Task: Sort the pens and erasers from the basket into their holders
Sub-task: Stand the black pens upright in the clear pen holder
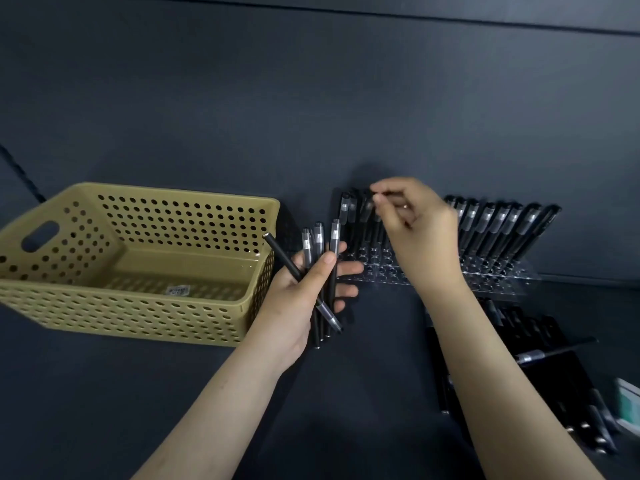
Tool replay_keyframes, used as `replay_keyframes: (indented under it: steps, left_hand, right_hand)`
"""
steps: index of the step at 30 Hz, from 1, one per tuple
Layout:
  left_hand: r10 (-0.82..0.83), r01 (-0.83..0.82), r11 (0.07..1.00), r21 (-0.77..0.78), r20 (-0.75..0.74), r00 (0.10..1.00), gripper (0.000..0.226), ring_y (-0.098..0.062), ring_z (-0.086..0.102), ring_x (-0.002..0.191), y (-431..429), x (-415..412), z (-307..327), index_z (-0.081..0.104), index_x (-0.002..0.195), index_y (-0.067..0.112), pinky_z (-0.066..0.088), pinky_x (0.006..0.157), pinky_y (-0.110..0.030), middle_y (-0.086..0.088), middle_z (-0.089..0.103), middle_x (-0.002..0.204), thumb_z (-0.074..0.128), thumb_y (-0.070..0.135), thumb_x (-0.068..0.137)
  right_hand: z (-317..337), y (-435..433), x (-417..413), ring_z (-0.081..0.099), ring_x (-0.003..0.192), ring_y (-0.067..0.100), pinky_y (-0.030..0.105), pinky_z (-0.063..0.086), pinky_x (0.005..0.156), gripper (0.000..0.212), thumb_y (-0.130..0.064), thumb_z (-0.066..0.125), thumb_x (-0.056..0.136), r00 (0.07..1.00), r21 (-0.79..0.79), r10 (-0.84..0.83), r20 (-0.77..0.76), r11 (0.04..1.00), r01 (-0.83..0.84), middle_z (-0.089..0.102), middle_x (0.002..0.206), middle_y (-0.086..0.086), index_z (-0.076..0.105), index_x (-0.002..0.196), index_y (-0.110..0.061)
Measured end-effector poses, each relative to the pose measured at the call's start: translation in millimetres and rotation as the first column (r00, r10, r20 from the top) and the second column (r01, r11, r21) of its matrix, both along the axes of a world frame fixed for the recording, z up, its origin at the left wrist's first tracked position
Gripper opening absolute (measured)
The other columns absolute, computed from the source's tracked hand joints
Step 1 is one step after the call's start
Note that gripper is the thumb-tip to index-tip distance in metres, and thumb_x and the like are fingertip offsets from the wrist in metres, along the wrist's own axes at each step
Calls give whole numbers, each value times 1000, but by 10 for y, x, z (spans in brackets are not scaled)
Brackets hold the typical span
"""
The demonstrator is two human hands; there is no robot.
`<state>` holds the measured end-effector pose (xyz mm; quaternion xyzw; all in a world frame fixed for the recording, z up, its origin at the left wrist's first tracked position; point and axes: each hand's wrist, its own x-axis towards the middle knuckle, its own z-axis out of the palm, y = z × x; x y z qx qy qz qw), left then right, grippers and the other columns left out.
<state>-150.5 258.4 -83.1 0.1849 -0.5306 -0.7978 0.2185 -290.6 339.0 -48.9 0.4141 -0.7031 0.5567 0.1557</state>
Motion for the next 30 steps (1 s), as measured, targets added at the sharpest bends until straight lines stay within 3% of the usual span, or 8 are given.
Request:
replay_keyframes:
  steps: [3, 8, 14, 18, 21, 24, 27, 30]
  left_hand:
    - [18, -17, 999, 27, -25, 1000, 26, -10, 62, 66, -2, -1, 9, 61, 115, 14, 46, 58, -21, -8, 74, 99, 51, 25, 93]
    - [16, -13, 999, 43, -58, 998, 23, -10, 60, 67, -6, -2, 18, 59, 113, 7, 45, 58, -22, -12, 73, 102, 48, 18, 96]
    - [-31, 30, 999, -13, -29, 999, 24, -10, 62, 67, 16, 8, 26, 64, 107, 7, 48, 59, -21, -12, 74, 98, 52, 22, 93]
    - [-54, 53, 998, -43, -28, 998, 22, -12, 63, 69, 15, 17, 14, 66, 105, 8, 49, 60, -21, -12, 74, 97, 50, 21, 96]
    - [-35, 34, 998, -46, -23, 999, 23, -14, 67, 76, 2, 14, 6, 64, 108, 8, 54, 64, -23, -11, 74, 100, 49, 20, 97]
    - [2, -2, 1000, -31, 7, 1000, 23, -13, 66, 72, -18, 4, 0, 64, 110, 14, 53, 57, -25, -6, 74, 99, 47, 24, 97]
    - [27, -25, 999, -39, 54, 998, 25, -10, 45, 45, -46, 11, -6, 65, 111, 20, 36, 41, -21, 1, 64, 71, 50, 32, 95]
    - [23, -23, 1000, -8, 94, 995, 32, -7, 28, 40, -46, 2, -4, 55, 110, 10, 22, 36, -19, 4, 47, 60, 50, 37, 94]
  right_hand:
    - [-92, -31, -31, 63, 83, 5, 10, 49, 76, 15, -8, 64, 91, 994, 93, 20, -108, 996, -10, 67, 101, 3, 71, 104, -7]
    - [-27, 4, -10, 54, 78, -3, 8, 42, 72, 22, -16, 59, 95, 996, 129, 49, -76, 991, -39, 58, 100, 1, 70, 113, -11]
    - [215, 79, 117, 61, 82, 0, 15, 47, 78, 16, -17, 65, 92, 889, 178, 307, 341, 907, -381, 69, 97, -5, 72, 106, -17]
    - [200, 95, 137, 66, 84, 9, 20, 53, 80, 12, -11, 68, 88, 798, 166, 385, 465, 847, -505, 71, 92, -2, 71, 100, -11]
    - [185, 76, 83, 65, 80, 9, 18, 50, 71, 11, -8, 67, 89, 799, 72, 365, 477, 890, -449, 73, 90, 1, 69, 98, -14]
    - [216, 97, -30, 63, 73, 13, 23, 51, 65, 15, -4, 62, 91, 842, -191, 286, 458, 956, -221, 73, 84, 0, 63, 100, -16]
    - [270, 189, -112, 62, 72, 13, 27, 54, 70, 14, -2, 58, 93, 906, -346, 188, 378, 937, -49, 70, 86, 2, 58, 97, -15]
    - [288, 249, -133, 64, 79, 15, 29, 55, 76, 13, -4, 58, 94, 944, -355, 119, 307, 935, -3, 68, 90, 5, 57, 98, -16]
